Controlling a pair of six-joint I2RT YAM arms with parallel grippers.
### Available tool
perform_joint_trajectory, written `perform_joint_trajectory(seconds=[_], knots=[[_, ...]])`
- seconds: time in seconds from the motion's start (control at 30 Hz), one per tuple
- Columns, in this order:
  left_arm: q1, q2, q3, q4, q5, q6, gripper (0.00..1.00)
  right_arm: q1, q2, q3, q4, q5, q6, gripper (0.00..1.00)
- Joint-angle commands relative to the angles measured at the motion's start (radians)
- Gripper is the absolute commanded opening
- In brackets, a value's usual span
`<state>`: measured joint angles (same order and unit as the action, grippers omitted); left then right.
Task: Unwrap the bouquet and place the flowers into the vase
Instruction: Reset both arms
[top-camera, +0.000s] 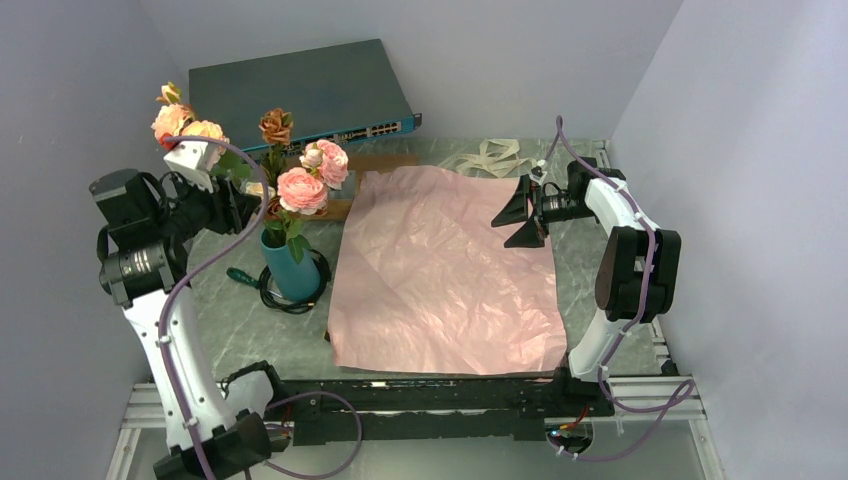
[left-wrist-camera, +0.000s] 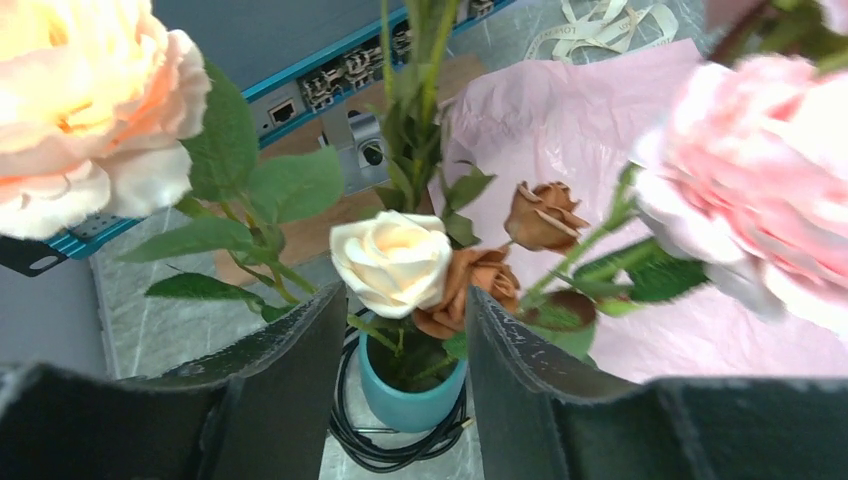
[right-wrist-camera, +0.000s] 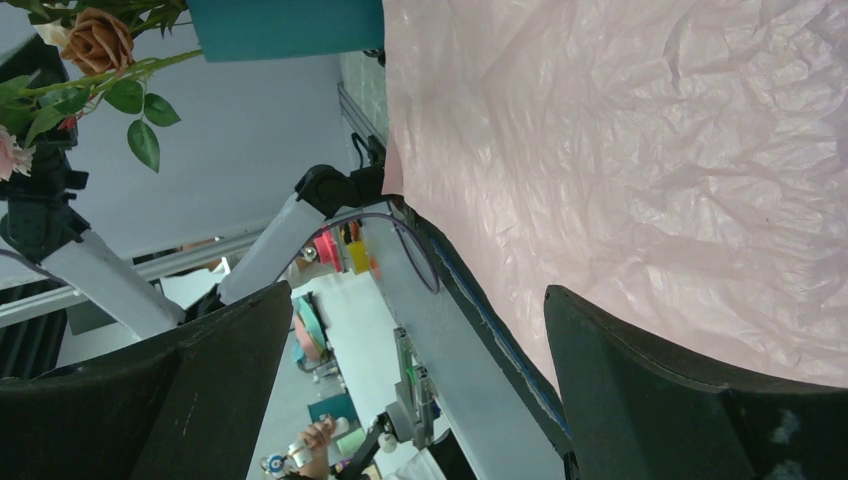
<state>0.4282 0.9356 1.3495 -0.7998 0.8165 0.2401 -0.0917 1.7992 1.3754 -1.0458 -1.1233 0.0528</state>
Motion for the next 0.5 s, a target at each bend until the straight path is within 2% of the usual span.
perform_joint_trajectory(seconds=[0.0, 0.23, 0.47], knots=[[-0.001, 0.053, 0.03, 0.11, -0.013, -0.075, 0.55, -0.003, -0.004, 0.011, 0.006, 0.003, -0.018, 0.99], [-0.002, 0.107, 0.039, 0.109, -0.021, -0.078, 0.57, -0.009, 0.008, 0.019, -0.002, 0.002, -0.026, 0.99], [-0.001, 0.073, 0.0, 0.034, -0.053, 0.002, 0.47, -0.02, 0.025, 0.023, -0.006, -0.002, -0.031, 0.99]])
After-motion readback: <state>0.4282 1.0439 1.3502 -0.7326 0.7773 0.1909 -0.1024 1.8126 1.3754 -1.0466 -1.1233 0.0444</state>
